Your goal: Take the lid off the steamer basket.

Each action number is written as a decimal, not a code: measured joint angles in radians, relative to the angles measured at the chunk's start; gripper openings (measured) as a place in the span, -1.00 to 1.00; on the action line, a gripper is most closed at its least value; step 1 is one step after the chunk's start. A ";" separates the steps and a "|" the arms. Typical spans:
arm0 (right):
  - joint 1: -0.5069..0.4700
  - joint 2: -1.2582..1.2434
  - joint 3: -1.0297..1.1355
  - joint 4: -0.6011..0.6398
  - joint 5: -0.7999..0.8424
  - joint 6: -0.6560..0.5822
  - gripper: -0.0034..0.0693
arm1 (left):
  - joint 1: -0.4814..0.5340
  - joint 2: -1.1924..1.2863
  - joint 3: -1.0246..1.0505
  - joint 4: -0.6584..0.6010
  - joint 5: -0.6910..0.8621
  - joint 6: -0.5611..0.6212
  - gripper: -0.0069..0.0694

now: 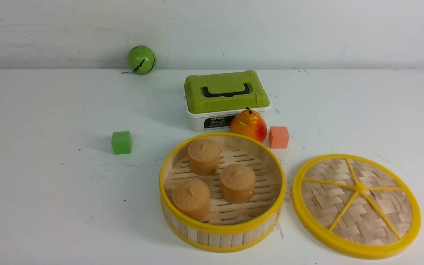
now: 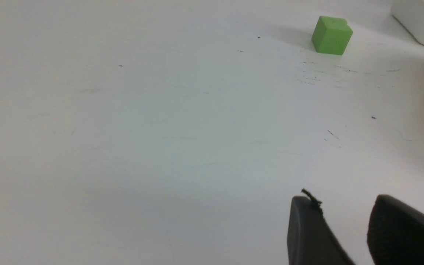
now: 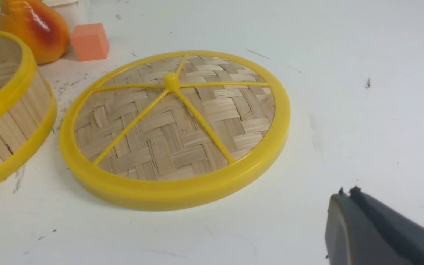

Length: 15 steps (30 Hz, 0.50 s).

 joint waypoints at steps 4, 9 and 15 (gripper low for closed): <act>0.000 0.000 0.000 0.000 0.000 0.000 -0.93 | 0.000 0.000 0.000 0.000 0.000 0.000 -0.19; 0.000 0.000 0.000 0.001 0.000 0.000 -0.92 | 0.000 0.000 0.000 0.000 0.000 0.000 -0.19; 0.000 0.000 0.000 0.001 0.000 0.000 -0.91 | 0.000 0.000 0.000 0.000 0.001 0.000 -0.19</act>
